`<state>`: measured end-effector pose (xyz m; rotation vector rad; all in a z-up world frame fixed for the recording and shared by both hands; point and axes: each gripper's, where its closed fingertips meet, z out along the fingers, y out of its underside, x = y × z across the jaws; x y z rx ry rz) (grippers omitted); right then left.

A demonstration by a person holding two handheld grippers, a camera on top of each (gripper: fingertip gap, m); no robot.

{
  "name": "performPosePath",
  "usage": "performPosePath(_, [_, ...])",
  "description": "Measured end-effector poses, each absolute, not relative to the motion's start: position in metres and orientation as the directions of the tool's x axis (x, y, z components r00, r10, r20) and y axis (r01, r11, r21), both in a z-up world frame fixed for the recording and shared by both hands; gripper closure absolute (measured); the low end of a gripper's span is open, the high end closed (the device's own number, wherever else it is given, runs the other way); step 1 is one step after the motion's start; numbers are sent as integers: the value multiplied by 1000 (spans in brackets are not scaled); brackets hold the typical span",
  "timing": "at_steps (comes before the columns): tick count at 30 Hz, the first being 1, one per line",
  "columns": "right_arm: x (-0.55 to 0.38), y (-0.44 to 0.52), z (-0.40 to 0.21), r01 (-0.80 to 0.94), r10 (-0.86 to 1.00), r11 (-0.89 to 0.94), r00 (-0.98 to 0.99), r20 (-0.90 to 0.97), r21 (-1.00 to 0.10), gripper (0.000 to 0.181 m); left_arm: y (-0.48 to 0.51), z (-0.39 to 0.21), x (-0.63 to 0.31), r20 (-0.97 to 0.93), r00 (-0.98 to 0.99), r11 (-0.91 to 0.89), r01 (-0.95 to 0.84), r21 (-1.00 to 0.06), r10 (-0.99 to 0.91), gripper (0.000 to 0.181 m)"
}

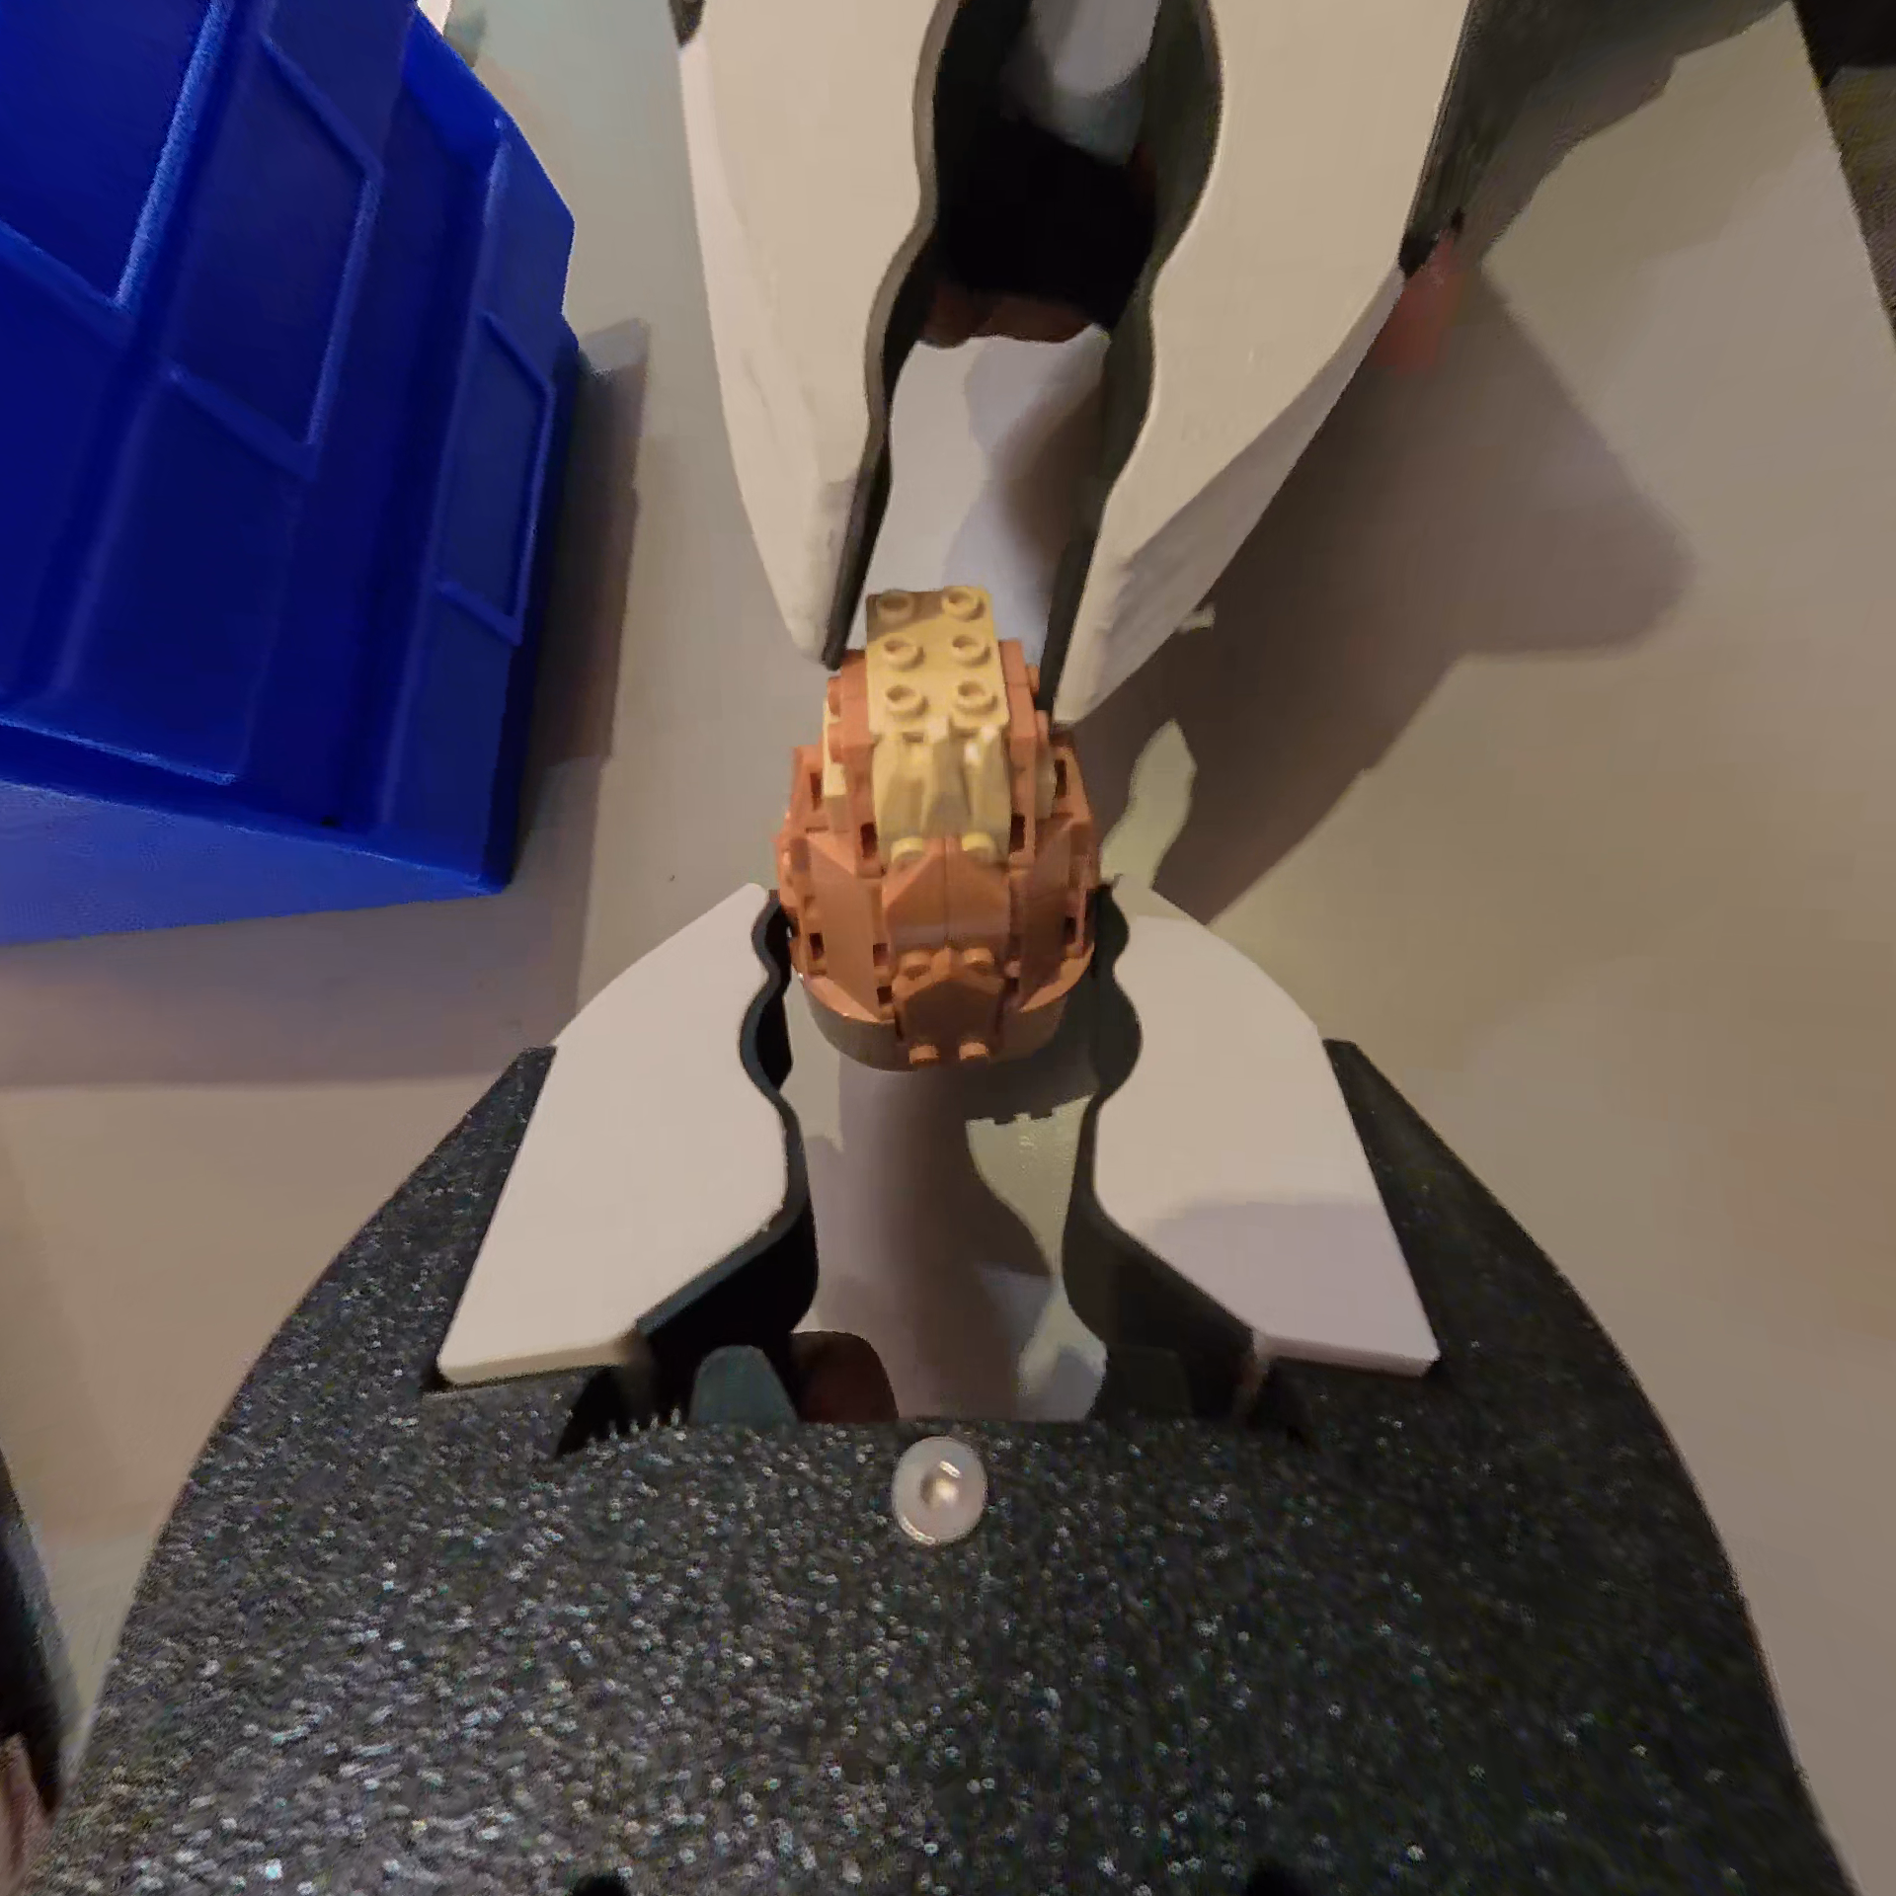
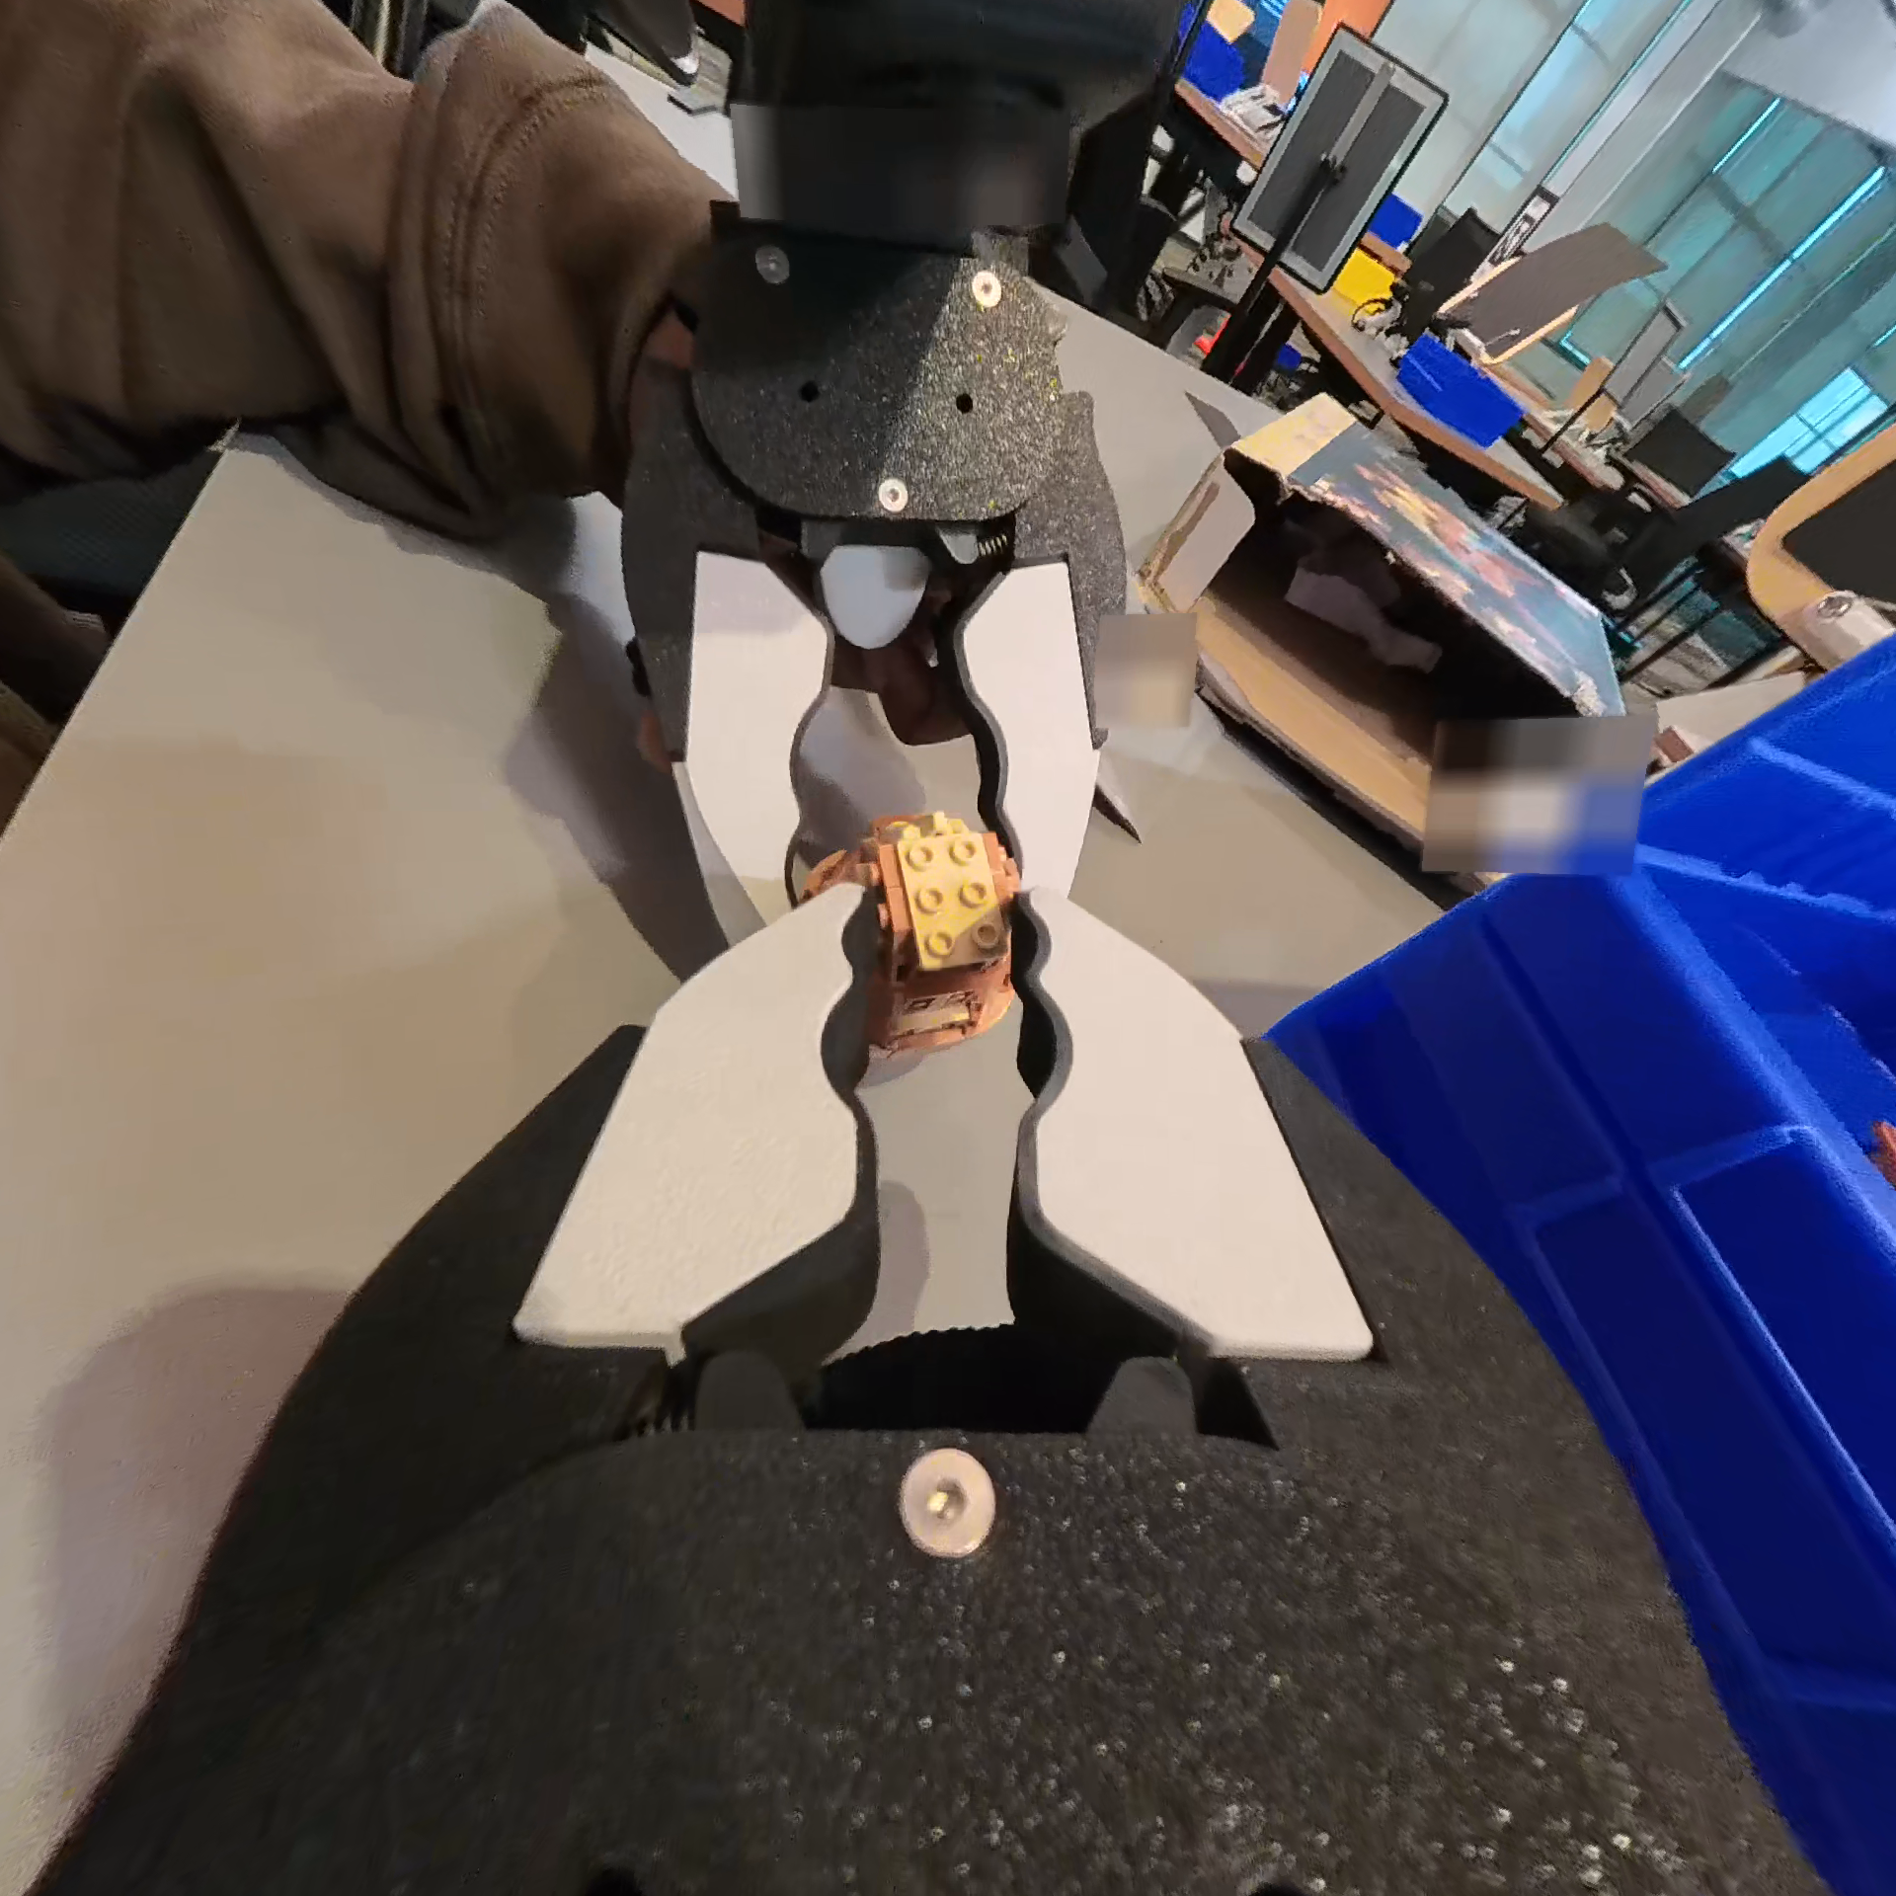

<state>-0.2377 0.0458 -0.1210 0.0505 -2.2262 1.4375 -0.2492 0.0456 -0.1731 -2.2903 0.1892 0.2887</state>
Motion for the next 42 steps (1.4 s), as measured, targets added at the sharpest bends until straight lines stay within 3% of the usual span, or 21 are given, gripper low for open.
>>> performPosePath(9, [-243,48,-122,-229,259,449,-891,372,-863,157,49,-161,-251,-242,970,-597,-203,-776,-15,115])
performPosePath(13, [-245,46,-121,-198,281,432,-898,340,-880,157,53,-168,-255,-299,954,-608,-242,-756,-9,124])
performPosePath(17, [-248,48,-120,-202,291,436,-891,349,-877,160,53,-169,-255,-183,983,-604,-137,-785,14,124])
performPosePath(26, [-266,71,-123,-371,258,622,-734,628,-689,156,49,-182,-254,143,985,-616,173,-769,99,125])
performPosePath(34, [-265,75,-154,-357,157,716,-755,636,-600,156,50,-169,-253,272,957,-539,282,-794,100,125])
performPosePath(42, [-269,64,-147,-469,140,742,-591,794,-480,154,53,-163,-249,345,936,-498,332,-801,68,125])
